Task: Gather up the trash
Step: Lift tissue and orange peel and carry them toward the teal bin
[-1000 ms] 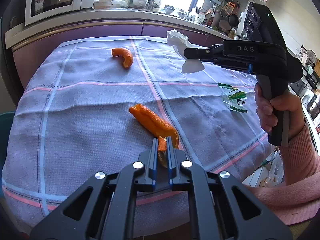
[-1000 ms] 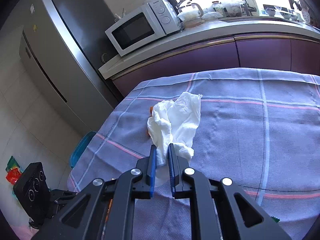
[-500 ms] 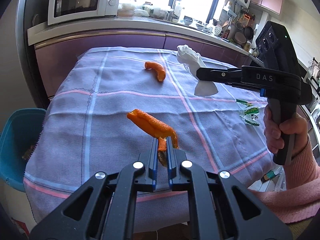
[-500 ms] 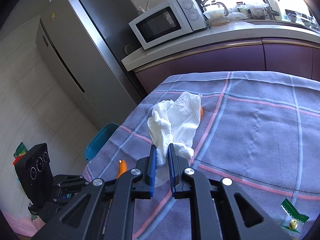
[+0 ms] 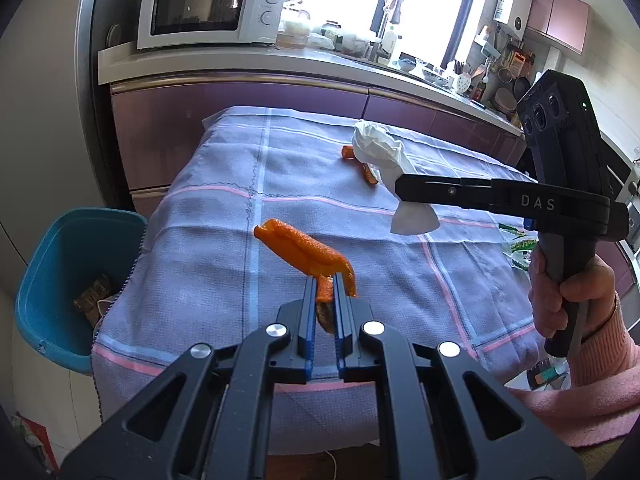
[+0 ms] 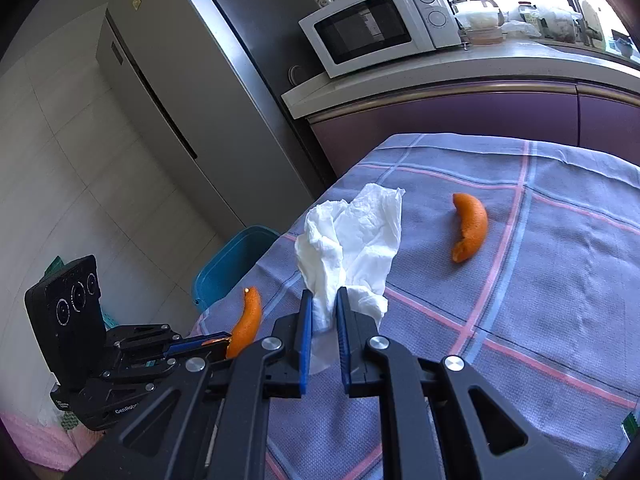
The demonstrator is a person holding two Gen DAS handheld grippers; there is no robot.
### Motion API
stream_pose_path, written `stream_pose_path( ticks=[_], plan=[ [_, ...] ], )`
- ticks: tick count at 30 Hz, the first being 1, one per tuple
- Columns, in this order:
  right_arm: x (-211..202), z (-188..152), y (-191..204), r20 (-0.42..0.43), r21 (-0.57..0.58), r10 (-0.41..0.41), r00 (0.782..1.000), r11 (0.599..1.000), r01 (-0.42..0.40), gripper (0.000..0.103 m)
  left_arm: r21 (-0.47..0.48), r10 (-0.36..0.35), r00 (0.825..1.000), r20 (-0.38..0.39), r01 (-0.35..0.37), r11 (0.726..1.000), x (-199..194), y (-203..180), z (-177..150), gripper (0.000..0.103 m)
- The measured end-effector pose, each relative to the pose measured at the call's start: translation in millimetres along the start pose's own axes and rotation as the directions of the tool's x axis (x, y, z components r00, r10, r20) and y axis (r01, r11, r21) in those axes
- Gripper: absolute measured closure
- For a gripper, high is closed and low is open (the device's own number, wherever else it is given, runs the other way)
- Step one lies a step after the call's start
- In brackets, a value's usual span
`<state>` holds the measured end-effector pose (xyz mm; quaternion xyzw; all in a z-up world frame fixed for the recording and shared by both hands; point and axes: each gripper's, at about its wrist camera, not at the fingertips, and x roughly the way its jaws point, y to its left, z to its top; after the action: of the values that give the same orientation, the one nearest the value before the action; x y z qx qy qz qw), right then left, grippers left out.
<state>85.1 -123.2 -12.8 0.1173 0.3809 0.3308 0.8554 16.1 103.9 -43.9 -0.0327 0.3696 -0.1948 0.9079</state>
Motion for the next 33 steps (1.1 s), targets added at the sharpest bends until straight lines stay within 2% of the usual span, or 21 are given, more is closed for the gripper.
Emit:
stream_pose_path(
  ticks=[33],
  plan=[
    [62, 14, 63, -0.092, -0.133, 0.107, 0.990, 0.984, -0.118, 0.092, -0.122, 0.143, 0.986, 0.082, -0.133, 0.984, -53, 68, 1, 0.095]
  ],
)
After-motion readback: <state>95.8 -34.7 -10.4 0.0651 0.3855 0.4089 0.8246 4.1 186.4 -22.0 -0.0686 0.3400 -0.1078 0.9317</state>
